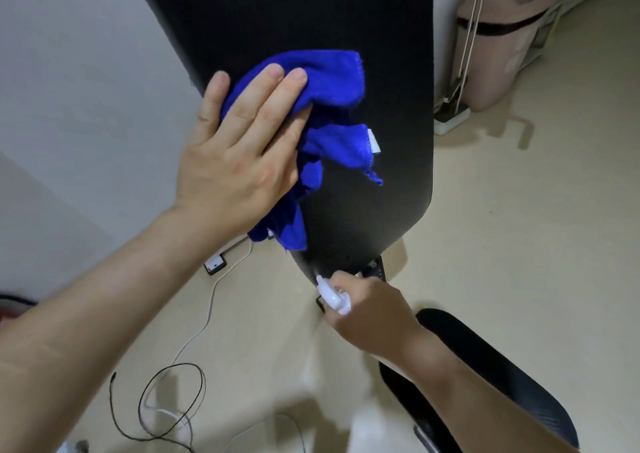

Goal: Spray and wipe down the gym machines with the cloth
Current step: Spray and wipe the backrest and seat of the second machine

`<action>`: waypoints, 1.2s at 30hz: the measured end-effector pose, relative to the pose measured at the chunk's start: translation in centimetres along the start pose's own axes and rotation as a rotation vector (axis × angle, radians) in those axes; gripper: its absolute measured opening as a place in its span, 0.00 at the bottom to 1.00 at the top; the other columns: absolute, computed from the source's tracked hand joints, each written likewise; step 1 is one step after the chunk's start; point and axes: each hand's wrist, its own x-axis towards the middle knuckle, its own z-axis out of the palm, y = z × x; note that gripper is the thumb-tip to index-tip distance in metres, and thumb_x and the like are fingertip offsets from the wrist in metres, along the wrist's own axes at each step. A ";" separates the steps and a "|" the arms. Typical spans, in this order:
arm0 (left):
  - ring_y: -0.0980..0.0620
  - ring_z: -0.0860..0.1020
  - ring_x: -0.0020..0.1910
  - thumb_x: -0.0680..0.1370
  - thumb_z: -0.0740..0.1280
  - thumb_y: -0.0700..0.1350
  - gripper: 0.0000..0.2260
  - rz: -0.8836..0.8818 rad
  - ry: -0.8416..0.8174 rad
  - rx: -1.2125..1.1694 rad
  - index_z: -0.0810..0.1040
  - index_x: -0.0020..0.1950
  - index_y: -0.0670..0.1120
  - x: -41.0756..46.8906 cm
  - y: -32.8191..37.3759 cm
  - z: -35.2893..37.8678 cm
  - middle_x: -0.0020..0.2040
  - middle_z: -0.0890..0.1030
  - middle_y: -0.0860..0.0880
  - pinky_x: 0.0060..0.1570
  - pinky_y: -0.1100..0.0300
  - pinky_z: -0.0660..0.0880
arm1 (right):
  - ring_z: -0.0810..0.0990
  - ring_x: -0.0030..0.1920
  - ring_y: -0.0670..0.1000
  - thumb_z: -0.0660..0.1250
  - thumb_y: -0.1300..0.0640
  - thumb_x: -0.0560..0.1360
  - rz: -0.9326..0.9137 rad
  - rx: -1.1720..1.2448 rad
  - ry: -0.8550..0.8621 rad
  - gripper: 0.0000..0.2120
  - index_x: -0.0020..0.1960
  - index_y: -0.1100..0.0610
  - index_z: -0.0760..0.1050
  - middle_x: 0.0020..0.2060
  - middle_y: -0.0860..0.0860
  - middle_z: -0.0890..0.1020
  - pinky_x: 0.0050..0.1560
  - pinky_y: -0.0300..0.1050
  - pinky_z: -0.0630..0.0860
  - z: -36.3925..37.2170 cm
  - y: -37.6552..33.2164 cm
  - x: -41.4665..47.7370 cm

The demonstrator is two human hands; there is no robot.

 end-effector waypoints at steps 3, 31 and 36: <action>0.44 0.69 0.71 0.81 0.61 0.46 0.17 -0.048 0.042 -0.021 0.76 0.67 0.42 -2.2 2.8 0.8 0.72 0.71 0.44 0.69 0.42 0.63 | 0.69 0.32 0.48 0.62 0.53 0.73 -0.002 0.181 -0.024 0.07 0.39 0.50 0.64 0.30 0.48 0.71 0.35 0.43 0.67 -1.0 2.1 -0.2; 0.38 0.46 0.78 0.83 0.47 0.49 0.27 0.311 -0.334 0.320 0.44 0.78 0.37 -6.3 26.0 10.5 0.79 0.45 0.37 0.74 0.41 0.47 | 0.76 0.28 0.55 0.65 0.64 0.75 -0.035 0.920 0.264 0.02 0.44 0.59 0.73 0.21 0.55 0.74 0.44 0.52 0.74 6.6 19.8 1.6; 0.41 0.47 0.78 0.83 0.50 0.49 0.26 0.328 -0.414 0.330 0.51 0.79 0.40 -1.9 28.3 12.5 0.79 0.47 0.40 0.74 0.42 0.46 | 0.76 0.30 0.54 0.65 0.62 0.75 -0.012 0.894 0.312 0.03 0.48 0.62 0.73 0.25 0.52 0.73 0.41 0.49 0.76 7.1 20.8 1.7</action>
